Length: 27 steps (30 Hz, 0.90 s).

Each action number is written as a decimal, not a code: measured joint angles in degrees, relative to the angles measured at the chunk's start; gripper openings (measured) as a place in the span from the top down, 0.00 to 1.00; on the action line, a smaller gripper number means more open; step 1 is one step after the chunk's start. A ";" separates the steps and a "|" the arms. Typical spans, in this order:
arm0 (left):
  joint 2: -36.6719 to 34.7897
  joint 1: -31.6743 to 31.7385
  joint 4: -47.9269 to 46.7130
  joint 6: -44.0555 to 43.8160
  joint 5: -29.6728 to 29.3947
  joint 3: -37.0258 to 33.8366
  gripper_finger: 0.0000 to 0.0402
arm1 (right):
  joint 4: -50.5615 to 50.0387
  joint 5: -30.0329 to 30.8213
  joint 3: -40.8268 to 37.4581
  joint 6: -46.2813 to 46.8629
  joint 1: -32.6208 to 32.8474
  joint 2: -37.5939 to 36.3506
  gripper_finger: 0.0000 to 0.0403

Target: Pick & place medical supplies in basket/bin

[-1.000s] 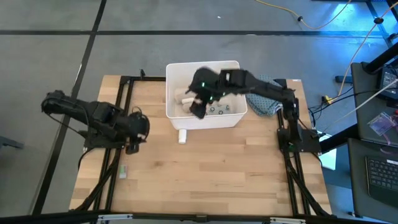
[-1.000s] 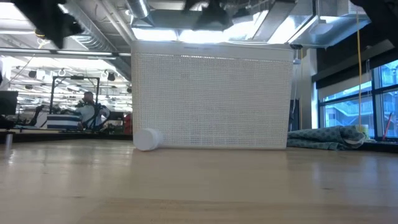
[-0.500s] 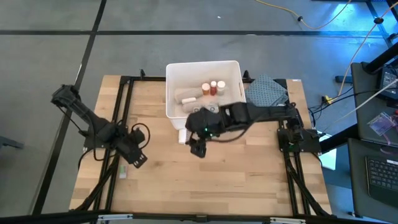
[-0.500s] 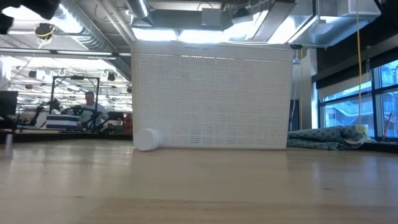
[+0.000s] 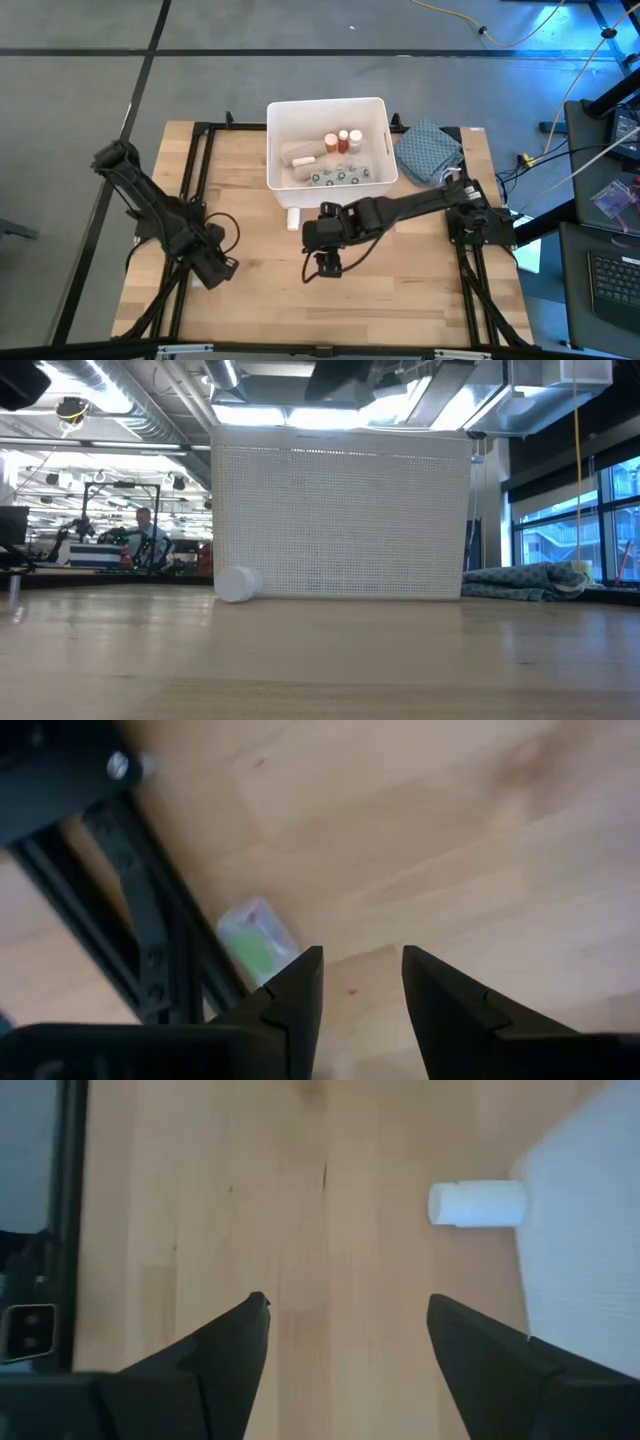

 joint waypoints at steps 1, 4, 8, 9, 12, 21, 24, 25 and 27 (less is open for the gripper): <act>0.57 -0.33 0.00 -0.68 0.68 0.00 0.67 | 1.36 -0.33 -1.27 -0.47 0.00 0.00 0.33; 1.95 -1.00 -0.02 -1.60 3.20 0.00 0.65 | 4.75 -0.72 -4.16 -1.32 0.34 -0.09 0.33; 3.16 -1.42 -0.15 0.38 3.50 0.00 0.64 | 7.12 -0.99 -6.18 -1.53 0.38 -0.10 0.33; 3.42 -1.40 -0.44 0.88 3.22 0.00 0.64 | 8.16 -0.98 -6.46 -1.81 0.36 -0.11 0.33; 4.06 -1.04 -2.37 0.25 3.42 0.00 0.65 | 8.89 -0.94 -6.60 -2.81 0.32 -0.11 0.33; 4.27 -1.06 -3.42 -5.41 11.53 -0.04 0.62 | 9.53 -0.96 -6.60 -2.94 0.36 -0.13 0.33; 4.27 -1.16 -3.39 -5.47 12.15 -0.04 0.57 | 9.51 -0.95 -6.60 -2.94 0.34 -0.13 0.33; 4.27 -1.29 -3.41 -5.63 12.13 -0.04 0.55 | 9.51 -0.96 -6.60 -2.94 0.34 -0.13 0.33; 4.27 -1.40 -3.43 -7.13 12.03 -0.04 0.50 | 9.49 -0.95 -6.60 -2.96 0.34 -0.13 0.33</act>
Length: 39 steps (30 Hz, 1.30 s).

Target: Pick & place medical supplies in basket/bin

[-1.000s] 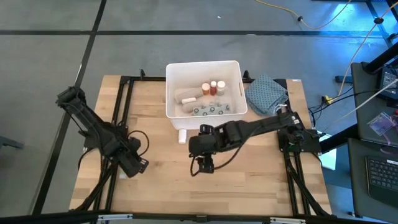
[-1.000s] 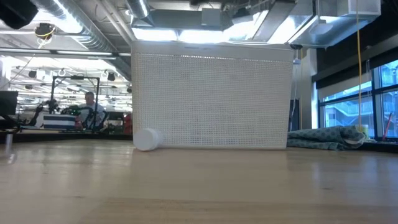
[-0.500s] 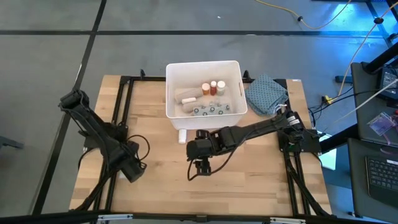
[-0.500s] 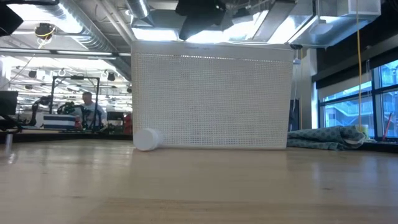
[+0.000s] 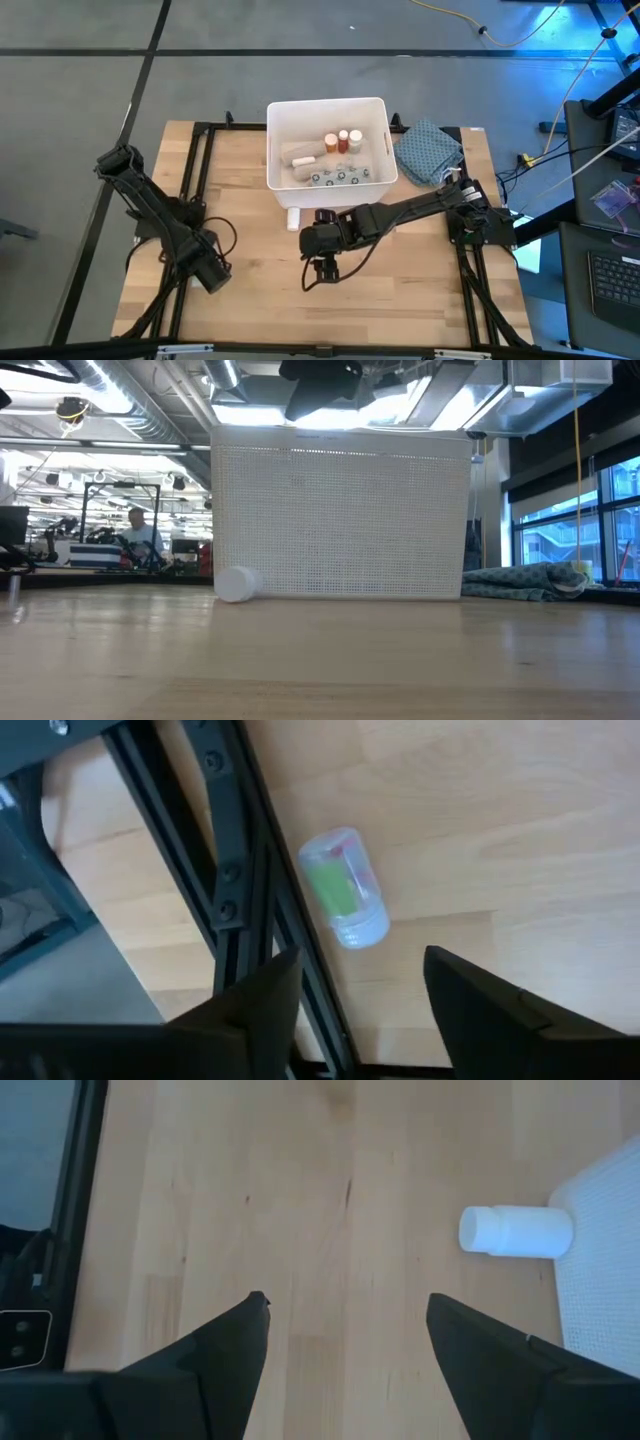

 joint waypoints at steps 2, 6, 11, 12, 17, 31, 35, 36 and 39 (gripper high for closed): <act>0.00 0.00 0.07 -2.40 -0.05 0.00 0.46 | -0.03 -0.01 0.00 0.01 0.00 -0.02 0.33; 0.05 0.00 1.51 -8.31 -0.53 0.00 0.41 | -0.11 0.01 0.00 -0.08 0.00 -0.04 0.33; 0.37 0.00 2.60 -12.95 -2.32 -0.01 0.41 | -0.09 0.03 0.00 -1.25 -0.31 -0.07 0.33; 0.37 0.00 2.47 -13.05 -4.13 -0.25 0.42 | -0.09 0.03 0.00 -1.28 -0.36 -0.07 0.33; 0.47 0.00 4.30 -14.52 -1.12 -4.50 0.43 | 0.04 0.03 0.00 -1.33 -0.71 -0.07 0.33; 0.70 -0.23 16.62 -17.37 2.24 -15.93 0.44 | 0.05 0.05 0.00 -1.33 -0.94 -0.09 0.33; 0.70 -0.20 17.37 -16.88 1.87 -17.58 0.45 | 0.04 0.08 0.00 -1.31 -1.05 -0.09 0.33; 0.70 -0.20 17.94 -16.46 1.85 -18.15 0.45 | 0.07 0.08 0.00 -1.31 -1.09 -0.07 0.33; 0.70 -0.20 22.09 -15.94 1.59 -19.45 0.48 | 0.04 0.08 0.00 -1.16 -1.09 -0.08 0.33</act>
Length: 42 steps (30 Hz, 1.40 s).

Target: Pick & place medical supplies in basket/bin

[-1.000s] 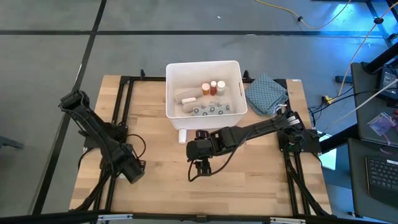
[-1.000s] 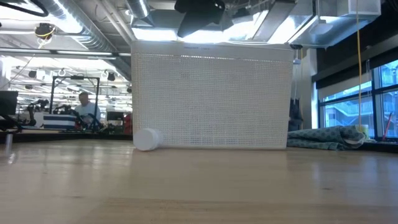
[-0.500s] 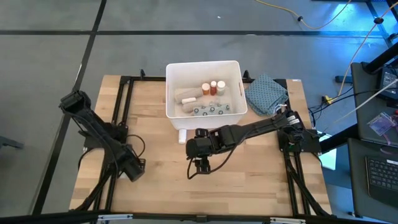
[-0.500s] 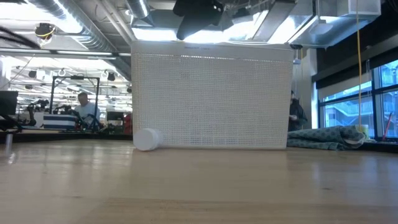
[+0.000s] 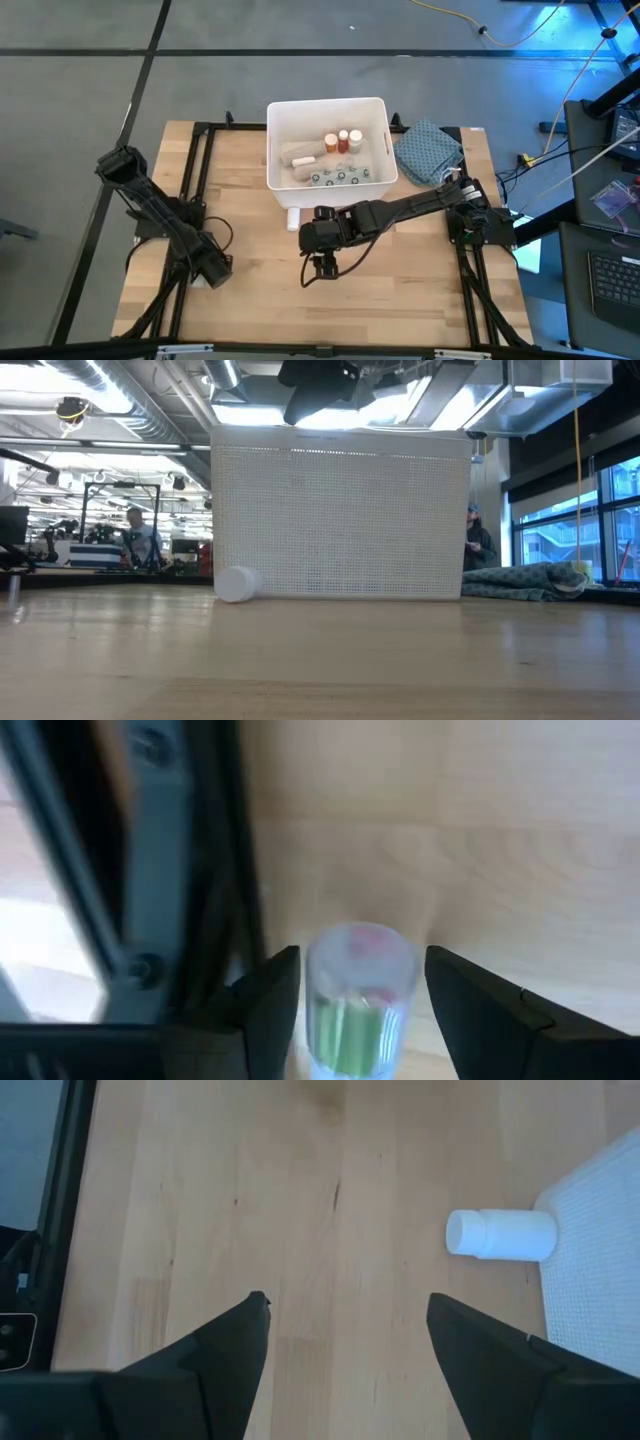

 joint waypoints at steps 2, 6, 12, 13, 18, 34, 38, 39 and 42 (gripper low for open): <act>0.00 0.00 2.03 0.11 -0.04 -0.61 0.51 | 0.00 0.00 0.00 0.02 0.00 0.00 0.33; 0.00 -0.04 2.98 1.95 -0.09 -0.75 0.58 | 0.00 0.02 0.00 0.02 0.00 0.00 0.33; -0.12 -0.04 2.92 6.42 -0.90 -0.39 0.64 | -0.67 0.02 0.03 0.23 -0.03 0.00 0.33; -0.36 -0.04 2.94 7.32 -2.06 0.04 0.64 | -1.96 0.00 0.58 0.68 -0.04 0.00 0.33; -5.22 0.00 3.09 11.67 -17.83 4.05 0.60 | -9.58 0.02 5.22 3.12 -0.07 -0.48 0.33; -29.02 2.63 43.50 70.62 -83.92 9.55 0.61 | -6.27 16.26 24.51 -14.18 3.31 -5.37 0.33; -29.18 6.27 71.28 96.01 -79.28 9.55 0.61 | 5.13 21.44 23.17 -21.11 4.04 -6.54 0.33; -28.87 7.38 78.05 101.27 -75.75 9.55 0.61 | 6.47 22.08 23.10 -23.49 4.02 -6.45 0.33; -27.47 11.00 93.67 109.67 -63.71 9.55 0.60 | 12.83 23.52 23.04 -30.80 3.93 -6.09 0.33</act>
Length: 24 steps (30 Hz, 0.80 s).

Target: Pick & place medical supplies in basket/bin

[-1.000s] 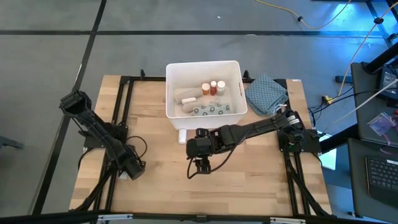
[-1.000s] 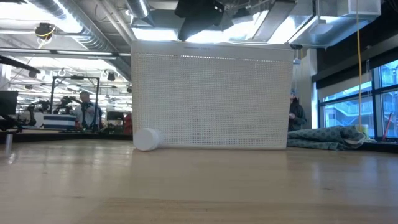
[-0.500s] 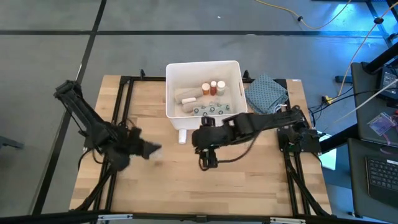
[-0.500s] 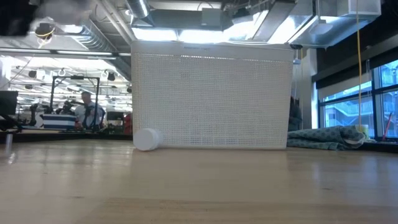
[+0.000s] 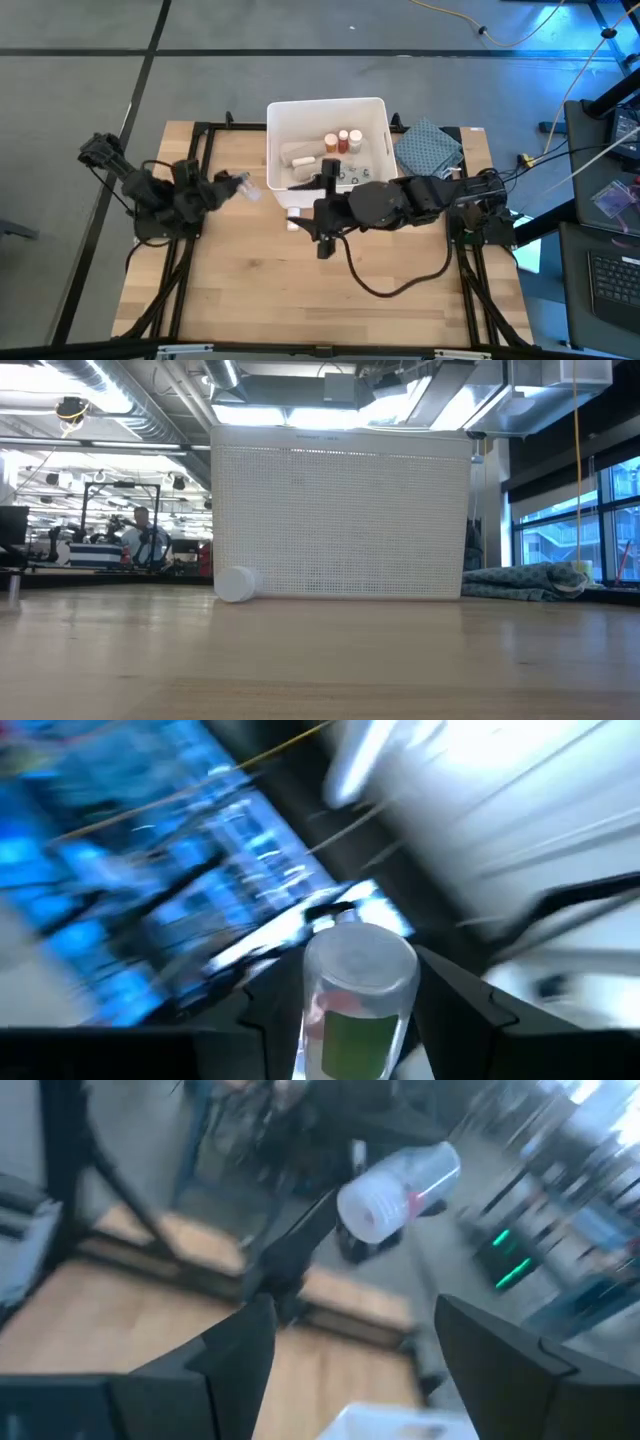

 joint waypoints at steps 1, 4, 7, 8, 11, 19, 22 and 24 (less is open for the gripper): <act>0.47 1.22 3.41 0.78 2.85 0.00 0.60 | 2.64 0.91 0.00 -2.68 -0.01 0.18 0.33; 1.48 4.60 8.09 -0.32 6.77 0.01 0.61 | 10.56 6.00 0.00 -11.60 0.03 0.95 0.33; 2.62 7.79 9.03 -4.43 7.51 0.00 0.61 | 17.10 7.96 0.00 -18.08 0.03 2.03 0.33; 3.06 8.82 9.34 -5.81 7.58 0.00 0.61 | 18.92 7.98 0.00 -19.65 -0.03 2.54 0.33; 4.43 11.55 10.94 -9.47 9.03 0.00 0.60 | 21.04 8.17 0.00 -23.74 -0.36 3.91 0.33; 6.99 14.99 11.76 -10.71 14.61 2.81 0.61 | 25.22 11.13 -0.04 -24.92 -0.84 5.64 0.33; 7.38 14.99 11.84 -10.71 14.65 3.19 0.61 | 26.68 12.05 -0.04 -25.60 -0.82 5.74 0.33; 7.38 14.98 11.80 -10.70 14.81 3.19 0.60 | 27.86 12.31 -0.04 -26.23 -0.82 5.74 0.33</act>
